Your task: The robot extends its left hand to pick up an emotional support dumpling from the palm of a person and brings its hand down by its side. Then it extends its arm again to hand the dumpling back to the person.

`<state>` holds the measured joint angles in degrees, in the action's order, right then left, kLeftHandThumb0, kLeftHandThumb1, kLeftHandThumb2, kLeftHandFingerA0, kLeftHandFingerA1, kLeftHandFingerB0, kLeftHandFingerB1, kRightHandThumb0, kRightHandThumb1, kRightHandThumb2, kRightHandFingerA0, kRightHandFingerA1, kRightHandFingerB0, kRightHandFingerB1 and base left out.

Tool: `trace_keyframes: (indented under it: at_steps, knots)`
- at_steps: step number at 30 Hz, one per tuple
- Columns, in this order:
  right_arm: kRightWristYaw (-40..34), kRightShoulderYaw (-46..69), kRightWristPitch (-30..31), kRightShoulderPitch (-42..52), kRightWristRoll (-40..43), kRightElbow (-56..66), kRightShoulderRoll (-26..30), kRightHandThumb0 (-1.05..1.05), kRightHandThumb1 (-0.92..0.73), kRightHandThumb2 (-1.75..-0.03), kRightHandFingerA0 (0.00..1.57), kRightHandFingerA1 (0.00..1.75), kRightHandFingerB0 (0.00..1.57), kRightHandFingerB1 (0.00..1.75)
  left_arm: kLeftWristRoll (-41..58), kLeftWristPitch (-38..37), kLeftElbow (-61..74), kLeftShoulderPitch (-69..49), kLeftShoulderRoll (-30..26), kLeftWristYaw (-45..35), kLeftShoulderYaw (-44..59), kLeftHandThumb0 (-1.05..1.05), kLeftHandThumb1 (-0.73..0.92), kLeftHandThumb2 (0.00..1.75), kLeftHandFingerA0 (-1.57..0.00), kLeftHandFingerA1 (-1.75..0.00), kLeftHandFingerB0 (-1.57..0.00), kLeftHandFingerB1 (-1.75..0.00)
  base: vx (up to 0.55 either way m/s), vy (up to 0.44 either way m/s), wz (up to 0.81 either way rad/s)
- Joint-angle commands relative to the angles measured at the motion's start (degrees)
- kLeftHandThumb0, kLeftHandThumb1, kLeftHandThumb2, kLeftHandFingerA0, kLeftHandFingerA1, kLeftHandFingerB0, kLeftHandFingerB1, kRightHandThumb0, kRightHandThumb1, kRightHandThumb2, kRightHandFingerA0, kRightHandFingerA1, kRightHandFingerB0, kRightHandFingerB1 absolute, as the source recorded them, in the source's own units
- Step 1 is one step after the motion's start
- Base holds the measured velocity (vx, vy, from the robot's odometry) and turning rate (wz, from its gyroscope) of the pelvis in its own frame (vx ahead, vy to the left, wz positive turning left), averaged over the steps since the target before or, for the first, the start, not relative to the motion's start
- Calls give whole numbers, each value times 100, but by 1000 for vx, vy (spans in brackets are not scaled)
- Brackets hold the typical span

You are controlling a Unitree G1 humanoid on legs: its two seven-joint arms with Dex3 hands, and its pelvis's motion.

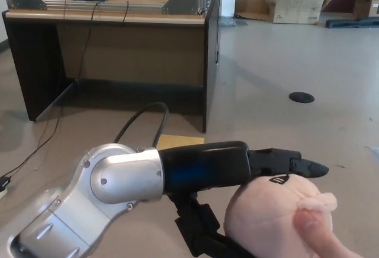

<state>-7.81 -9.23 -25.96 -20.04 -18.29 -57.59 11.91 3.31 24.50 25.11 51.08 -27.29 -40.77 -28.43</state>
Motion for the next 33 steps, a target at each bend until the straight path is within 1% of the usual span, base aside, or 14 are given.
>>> trace_keyframes:
  at_steps: [1, 9, 10, 11, 14, 15, 17, 19, 23, 24, 27, 28, 31, 33]
  knots:
    - [144, 23, 290, 71, 42, 239, 88, -27, -68, -60, 72, 53, 62, 45, -88, 25, -8, 14, -121, -319, 148, -77, 42, 86, 0, -13, 0, 0, 0, 0, 0]
    - [33, 38, 13, 58, 45, 75, 65, -24, -67, -59, 75, 55, 64, 47, 119, -172, -145, 28, -195, -520, 754, -80, 42, 88, 0, -7, 0, 0, 0, 0, 0]
    - [136, 52, 182, 11, 77, 127, 67, -27, -68, -59, 77, 54, 65, 47, 767, 178, -250, 361, -402, -618, 1744, -84, 43, 66, 0, -2, 0, 0, 0, 0, 0]
    - [141, 59, 218, -25, 80, 111, 65, -27, -65, -59, 78, 55, 66, 47, 938, 227, -327, 417, -489, -623, 2125, -77, 43, 84, 0, -7, 0, 0, 0, 0, 0]
    - [141, 65, 228, -37, 78, 104, 64, -27, -65, -59, 78, 55, 66, 47, 979, 248, -360, 427, -494, -672, 2287, -77, 43, 84, 0, -7, 0, 0, 0, 0, 0]
    - [44, 46, 157, -68, 24, -5, 72, -26, -64, -58, 79, 53, 67, 48, 1266, 461, -570, 401, -941, -755, 3117, -76, 43, 83, 0, -1, 0, 0, 0, 0, 0]
    - [16, 50, 120, -59, 23, -36, 62, -26, -64, -58, 79, 53, 68, 48, 1332, 475, -610, 304, -1064, -780, 3380, -72, 41, 82, 0, -11, 0, -3, 0, 0, 0]
    - [-44, 66, 65, -31, 35, -76, 33, -26, -63, -58, 80, 54, 68, 48, 1448, 306, -725, 19, -1244, -875, 3781, -73, 41, 82, 0, -11, 0, -3, 0, 0, 0]
    - [-56, 68, 44, -43, 32, -110, 30, -26, -63, -58, 80, 54, 68, 48, 1527, 279, -744, -17, -1292, -903, 3828, -73, 41, 82, 0, -11, 0, -3, 0, 0, 0]
    - [-100, 90, 91, -2, 45, -91, 8, -27, -64, -59, 80, 55, 66, 47, 1661, 12, -964, -912, -1351, -1018, 4459, -74, 41, 83, 0, -7, 0, -3, 0, 0, 0]
    - [-109, 96, 93, 1, 42, -95, 4, -27, -64, -59, 80, 55, 66, 47, 1730, -51, -984, -1055, -1381, -1032, 4550, -74, 41, 83, 0, -7, 0, -3, 0, 0, 0]
    - [-149, 114, 45, -51, 51, -146, -12, -26, -64, -59, 80, 55, 66, 47, 1411, -832, -1162, -2370, -1034, -896, 4816, -80, 43, 62, -4, -28, 0, -11, 0, 0, 0]
    - [-182, 125, 45, 28, 51, -114, -9, -26, -64, -59, 82, 56, 67, 47, 1335, -1203, -1272, -3167, -730, -787, 4873, -77, 45, 55, -7, -30, 0, -14, 0, 0, 0]
    - [-189, 127, 26, 86, 55, -92, -19, -26, -63, -59, 79, 57, 65, 47, 1216, -1572, -1428, -3685, -507, -679, 4873, -76, 44, 59, -8, -32, 0, -19, 0, 0, 0]
